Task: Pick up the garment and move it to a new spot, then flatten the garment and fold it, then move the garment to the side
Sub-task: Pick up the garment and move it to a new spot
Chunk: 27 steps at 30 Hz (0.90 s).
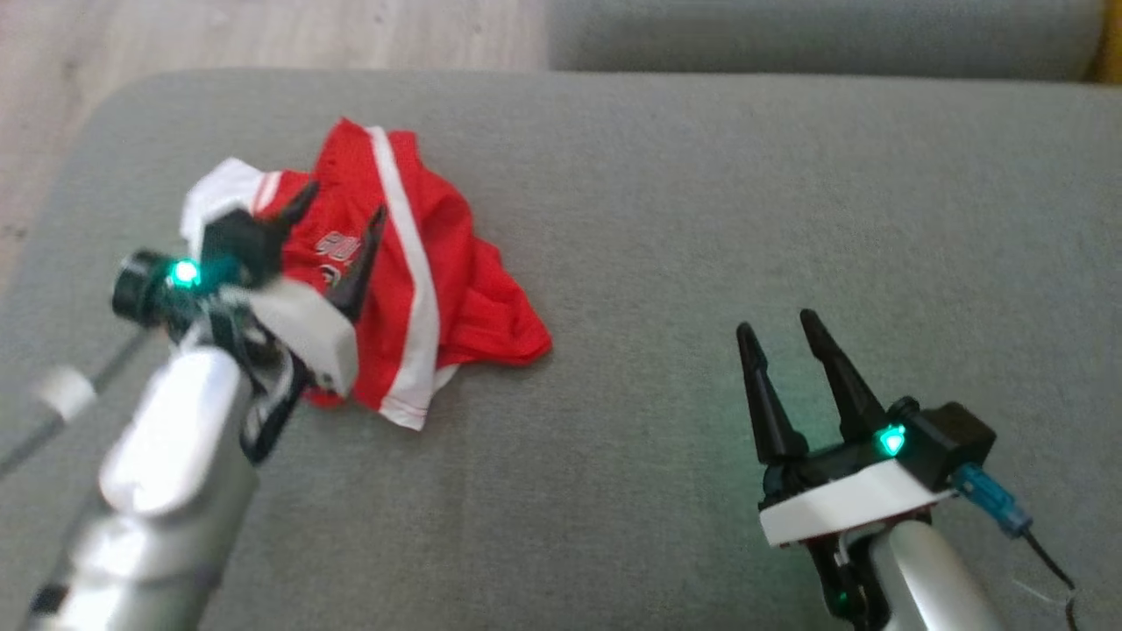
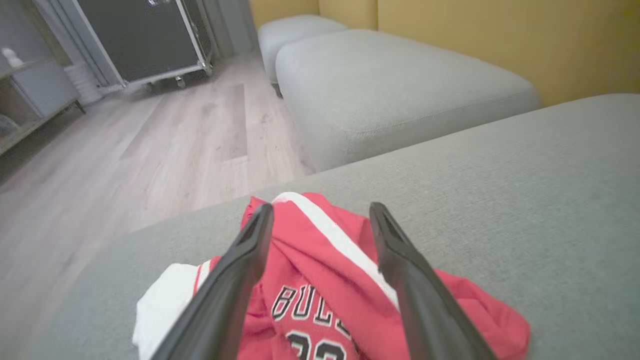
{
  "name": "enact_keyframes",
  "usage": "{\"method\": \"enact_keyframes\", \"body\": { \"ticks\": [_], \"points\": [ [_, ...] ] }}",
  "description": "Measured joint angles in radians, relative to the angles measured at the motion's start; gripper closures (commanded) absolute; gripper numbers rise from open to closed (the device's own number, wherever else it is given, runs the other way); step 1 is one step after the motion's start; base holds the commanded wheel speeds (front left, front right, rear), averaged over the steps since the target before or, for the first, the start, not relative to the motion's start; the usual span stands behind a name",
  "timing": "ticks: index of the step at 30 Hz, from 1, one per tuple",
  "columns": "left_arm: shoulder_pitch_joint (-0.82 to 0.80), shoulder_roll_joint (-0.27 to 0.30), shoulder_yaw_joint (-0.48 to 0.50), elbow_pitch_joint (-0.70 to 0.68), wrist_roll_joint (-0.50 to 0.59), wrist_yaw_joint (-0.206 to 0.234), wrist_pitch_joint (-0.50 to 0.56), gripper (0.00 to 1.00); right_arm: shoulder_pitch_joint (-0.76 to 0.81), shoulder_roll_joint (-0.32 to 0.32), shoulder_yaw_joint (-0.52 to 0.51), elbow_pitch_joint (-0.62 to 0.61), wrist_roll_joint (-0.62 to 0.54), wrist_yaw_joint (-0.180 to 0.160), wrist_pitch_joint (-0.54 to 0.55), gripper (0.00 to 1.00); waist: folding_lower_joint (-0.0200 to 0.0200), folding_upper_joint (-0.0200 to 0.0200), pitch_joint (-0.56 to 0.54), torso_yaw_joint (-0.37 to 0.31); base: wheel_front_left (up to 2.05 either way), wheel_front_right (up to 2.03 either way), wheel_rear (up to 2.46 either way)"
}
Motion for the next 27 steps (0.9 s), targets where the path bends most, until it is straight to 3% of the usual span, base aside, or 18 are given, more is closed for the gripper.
{"method": "enact_keyframes", "body": {
  "ticks": [3, 7, 16, 18, 27],
  "points": [
    [-0.086, 0.019, -0.035, 0.063, -0.101, 0.000, 0.085, 0.00, -0.020, 0.000, -0.004, -0.006, 0.000, 0.000, 0.000, 0.00, -0.0001, 0.0000, 0.033, -0.032, 0.00, 0.00, 0.00],
    [-0.160, 0.050, -0.083, 0.146, -0.155, 0.000, 0.171, 0.00, -0.034, -0.001, -0.004, -0.010, 0.000, 0.000, 0.000, 0.00, 0.0000, 0.0000, 0.071, -0.074, 0.00, 0.00, 0.00],
    [-0.230, 0.091, -0.135, 0.285, -0.235, 0.000, 0.233, 0.00, -0.064, -0.001, -0.005, -0.025, 0.011, 0.000, 0.000, 0.00, -0.0002, 0.0000, 0.119, -0.143, 0.00, 0.00, 0.00],
    [-0.233, 0.091, -0.140, 0.305, -0.259, 0.000, 0.233, 1.00, -0.064, -0.001, -0.005, -0.025, 0.010, 0.000, 0.000, 0.00, -0.0003, 0.0000, 0.123, -0.150, 0.00, 0.00, 0.00],
    [-0.255, 0.087, -0.111, 0.308, -0.288, 0.001, 0.045, 1.00, -0.063, -0.001, -0.014, -0.018, 0.010, 0.000, 0.000, 0.00, -0.0003, 0.0000, 0.093, -0.148, 0.00, 0.00, 0.00]
  ]
}}
